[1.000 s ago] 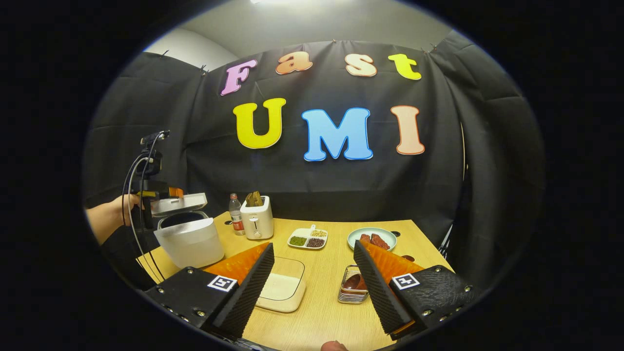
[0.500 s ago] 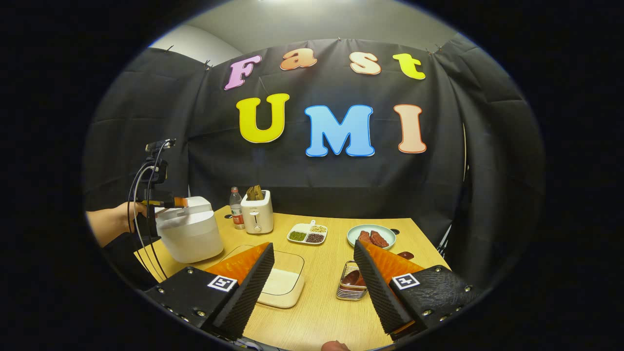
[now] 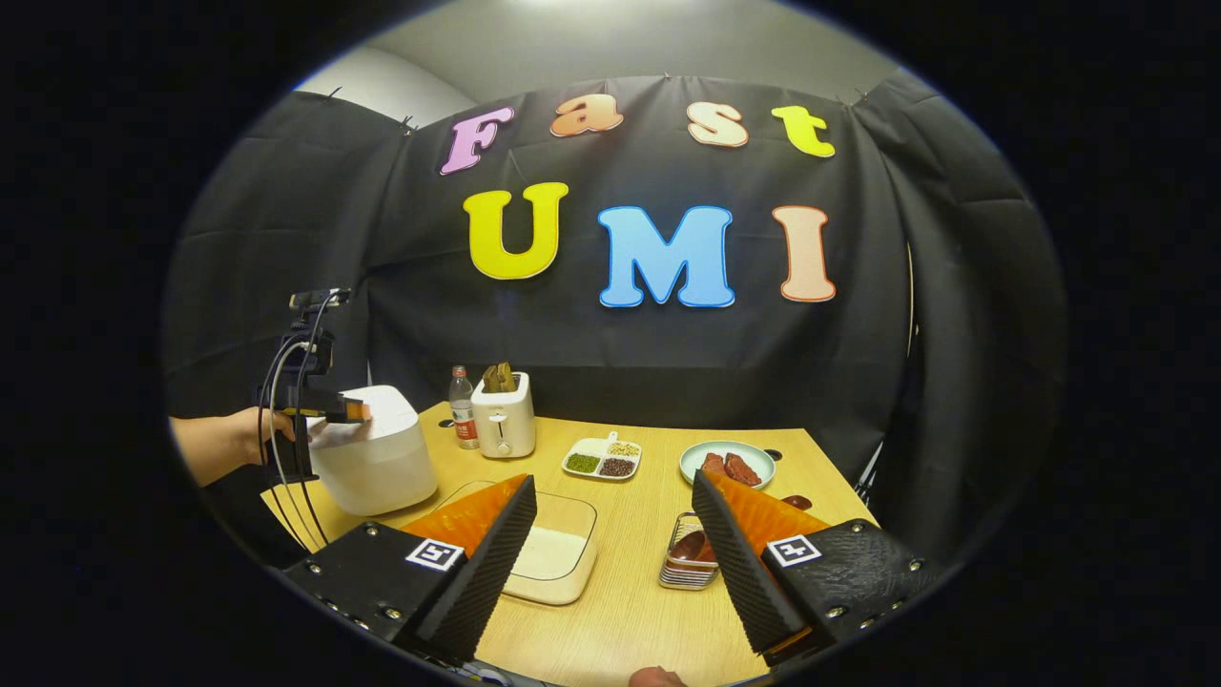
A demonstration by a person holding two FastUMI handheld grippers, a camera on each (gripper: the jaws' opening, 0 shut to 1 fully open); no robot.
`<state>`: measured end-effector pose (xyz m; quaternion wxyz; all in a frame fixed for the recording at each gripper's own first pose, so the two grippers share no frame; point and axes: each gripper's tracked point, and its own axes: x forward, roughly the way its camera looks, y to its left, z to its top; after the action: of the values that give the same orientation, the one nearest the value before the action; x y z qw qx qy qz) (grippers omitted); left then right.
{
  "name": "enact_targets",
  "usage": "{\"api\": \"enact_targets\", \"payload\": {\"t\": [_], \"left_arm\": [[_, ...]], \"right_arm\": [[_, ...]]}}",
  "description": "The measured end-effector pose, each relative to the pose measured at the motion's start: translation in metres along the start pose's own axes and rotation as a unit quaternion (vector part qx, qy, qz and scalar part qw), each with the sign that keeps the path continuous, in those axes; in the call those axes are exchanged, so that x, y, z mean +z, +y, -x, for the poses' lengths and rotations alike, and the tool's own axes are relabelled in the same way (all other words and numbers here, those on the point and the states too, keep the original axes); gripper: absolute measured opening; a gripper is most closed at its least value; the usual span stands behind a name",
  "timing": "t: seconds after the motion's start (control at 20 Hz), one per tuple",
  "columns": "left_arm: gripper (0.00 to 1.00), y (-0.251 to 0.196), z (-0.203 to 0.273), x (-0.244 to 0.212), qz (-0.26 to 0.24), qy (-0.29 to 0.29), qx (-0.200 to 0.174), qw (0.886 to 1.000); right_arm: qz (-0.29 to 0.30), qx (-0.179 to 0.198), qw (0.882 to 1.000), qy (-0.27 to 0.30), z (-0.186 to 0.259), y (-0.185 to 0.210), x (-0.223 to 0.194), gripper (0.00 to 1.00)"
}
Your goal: Close the left gripper, press the button to open the rice cooker; take a wooden spoon from the chopstick holder with the right hand, scoop a spoonful of rice and pour it into the rice cooker, then put the wooden spoon back into the chopstick holder.
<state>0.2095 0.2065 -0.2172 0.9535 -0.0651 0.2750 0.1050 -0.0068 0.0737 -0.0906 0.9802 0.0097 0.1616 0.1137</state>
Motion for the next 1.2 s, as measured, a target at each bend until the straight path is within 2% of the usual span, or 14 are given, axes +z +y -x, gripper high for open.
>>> {"api": "enact_targets", "payload": {"t": [0.1, 0.3, 0.4, 0.5, 0.65, 0.85, 1.05, 1.2], "left_arm": [[0.95, 0.000, 0.001, 0.004, -0.001, -0.008, -0.009, 1.000], [0.94, -0.002, 0.003, 0.009, -0.036, -0.029, -0.025, 0.999], [0.95, -0.001, 0.008, 0.015, -0.032, -0.033, -0.025, 0.999], [0.95, -0.001, 0.021, 0.034, -0.044, -0.067, -0.023, 0.997], [0.96, -0.021, 0.064, 0.075, -0.072, -0.140, -0.046, 0.987], [0.95, -0.055, 0.137, 0.111, -0.071, -0.212, -0.092, 0.970], [0.95, -0.082, 0.201, 0.122, -0.066, -0.256, -0.133, 0.955], [0.94, -0.094, 0.235, 0.119, -0.061, -0.270, -0.158, 0.948]], "right_arm": [[0.008, 0.002, 1.000, -0.002, -0.004, 0.004, 0.001, 1.00], [0.021, 0.005, 1.000, -0.020, -0.012, 0.007, 0.017, 1.00], [0.019, 0.007, 0.999, -0.029, -0.014, 0.009, 0.025, 1.00], [0.019, 0.009, 0.999, -0.034, -0.013, 0.010, 0.031, 1.00], [0.017, 0.006, 0.999, -0.049, -0.013, 0.011, 0.046, 1.00], [0.009, -0.009, 0.998, -0.063, -0.013, 0.006, 0.068, 1.00], [-0.009, -0.016, 0.996, -0.088, -0.013, 0.000, 0.089, 1.00], [-0.011, -0.032, 0.995, -0.094, -0.015, -0.011, 0.090, 0.99]]}}
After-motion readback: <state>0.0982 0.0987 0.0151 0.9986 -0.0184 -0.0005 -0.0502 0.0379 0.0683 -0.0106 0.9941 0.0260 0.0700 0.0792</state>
